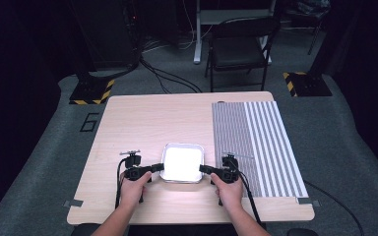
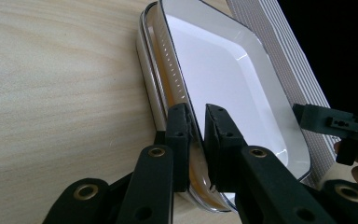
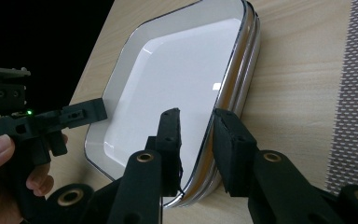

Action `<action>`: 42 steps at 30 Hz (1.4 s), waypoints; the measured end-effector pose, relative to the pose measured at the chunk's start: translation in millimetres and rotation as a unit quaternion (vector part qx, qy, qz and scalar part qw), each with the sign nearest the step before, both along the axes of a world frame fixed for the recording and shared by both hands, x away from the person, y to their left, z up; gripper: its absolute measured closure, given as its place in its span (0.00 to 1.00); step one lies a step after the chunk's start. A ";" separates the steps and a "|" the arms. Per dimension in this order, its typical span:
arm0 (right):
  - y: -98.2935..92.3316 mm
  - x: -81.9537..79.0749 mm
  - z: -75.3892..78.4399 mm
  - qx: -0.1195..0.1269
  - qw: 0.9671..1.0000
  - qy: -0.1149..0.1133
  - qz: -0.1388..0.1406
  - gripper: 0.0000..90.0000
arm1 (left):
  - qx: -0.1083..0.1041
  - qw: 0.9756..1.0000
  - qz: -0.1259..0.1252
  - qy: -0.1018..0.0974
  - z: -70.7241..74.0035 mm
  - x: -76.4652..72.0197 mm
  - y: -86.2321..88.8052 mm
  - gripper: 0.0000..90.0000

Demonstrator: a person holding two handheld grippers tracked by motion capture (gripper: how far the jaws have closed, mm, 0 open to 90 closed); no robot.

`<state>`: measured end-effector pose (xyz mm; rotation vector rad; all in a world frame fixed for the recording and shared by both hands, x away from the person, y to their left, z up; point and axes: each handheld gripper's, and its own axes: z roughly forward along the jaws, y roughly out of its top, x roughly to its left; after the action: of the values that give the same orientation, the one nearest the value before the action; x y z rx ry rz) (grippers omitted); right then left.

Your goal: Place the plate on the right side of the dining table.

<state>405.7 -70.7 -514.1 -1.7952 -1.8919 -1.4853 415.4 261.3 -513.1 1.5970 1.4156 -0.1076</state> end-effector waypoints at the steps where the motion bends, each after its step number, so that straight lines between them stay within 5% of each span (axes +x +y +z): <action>1: 0.1 -0.5 0.0 0.004 1.000 0.003 -0.003 0.80 | -0.001 1.000 -0.001 0.000 -0.1 -0.3 -0.8 0.89; 5: 0.9 -0.5 0.2 0.002 1.000 0.003 -0.005 0.82 | -0.003 1.000 -0.009 0.001 -1.4 -0.6 -4.4 0.90; 13: 6.4 0.3 3.6 -0.068 0.998 -0.019 -0.001 0.81 | -0.002 1.000 -0.006 -0.002 -2.2 -0.8 -7.1 0.90; 24: 13.6 -2.6 11.3 -0.140 0.988 -0.062 0.004 0.82 | 0.010 1.000 -0.007 -0.005 -2.4 -2.4 -10.7 0.90; 28: 15.9 -5.9 13.8 -0.171 0.981 -0.086 0.009 0.82 | 0.012 1.000 -0.006 -0.006 -3.0 -2.8 -12.1 0.90; 35: 17.6 -5.7 18.0 -0.192 0.977 -0.093 0.008 0.84 | 0.019 1.000 -0.009 -0.005 -3.6 -3.5 -14.5 0.89; 42: 14.3 -2.5 22.6 -0.178 0.980 -0.091 0.005 0.89 | 0.017 1.000 -0.015 -0.007 -0.5 -4.3 -14.9 0.90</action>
<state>403.2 -56.3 -491.5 -1.8349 -2.3837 -1.4214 411.1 246.3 -513.6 1.6442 1.3911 -0.0898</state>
